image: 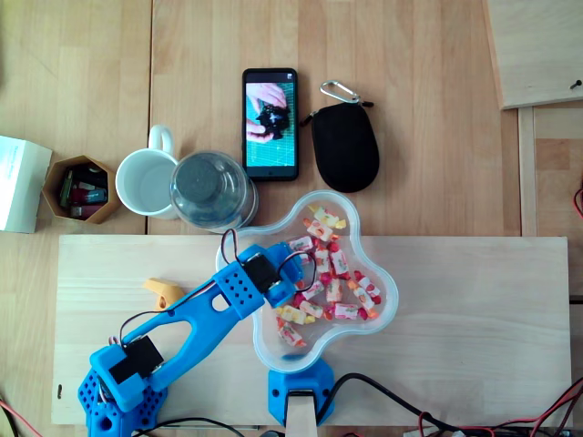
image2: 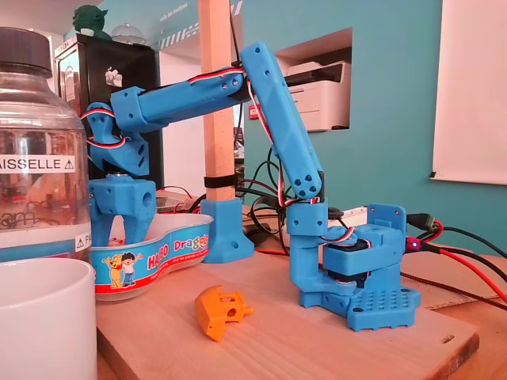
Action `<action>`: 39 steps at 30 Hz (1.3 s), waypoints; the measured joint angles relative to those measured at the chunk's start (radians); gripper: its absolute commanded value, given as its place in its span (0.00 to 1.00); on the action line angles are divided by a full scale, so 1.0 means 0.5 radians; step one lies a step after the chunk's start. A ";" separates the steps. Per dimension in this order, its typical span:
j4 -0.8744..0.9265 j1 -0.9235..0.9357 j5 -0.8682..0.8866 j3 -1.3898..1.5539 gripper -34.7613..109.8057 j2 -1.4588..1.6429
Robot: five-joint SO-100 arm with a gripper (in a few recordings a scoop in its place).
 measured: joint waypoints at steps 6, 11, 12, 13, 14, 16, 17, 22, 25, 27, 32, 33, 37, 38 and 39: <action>0.000 0.000 0.003 0.000 0.39 0.000; -0.018 0.000 0.003 0.000 0.30 0.000; -0.021 0.000 0.003 0.000 0.28 0.000; -0.021 0.000 0.000 0.000 0.25 0.000; -0.021 0.000 -0.015 0.000 0.23 0.000; -0.018 0.000 -0.009 0.000 0.21 -0.006; -0.018 0.000 -0.006 0.000 0.21 -0.006; -0.018 0.000 -0.018 0.000 0.22 -0.006; -0.018 0.000 -0.018 0.000 0.22 -0.006; -0.018 0.000 -0.018 -0.055 0.22 -0.012; 0.012 0.000 -0.015 -0.408 0.22 -0.009; 0.031 0.000 -0.018 -0.491 0.22 0.006; 0.129 0.000 -0.018 -0.816 0.22 0.193; 0.172 0.000 -0.018 -0.893 0.22 0.258; 0.230 0.000 -0.018 -0.963 0.22 0.328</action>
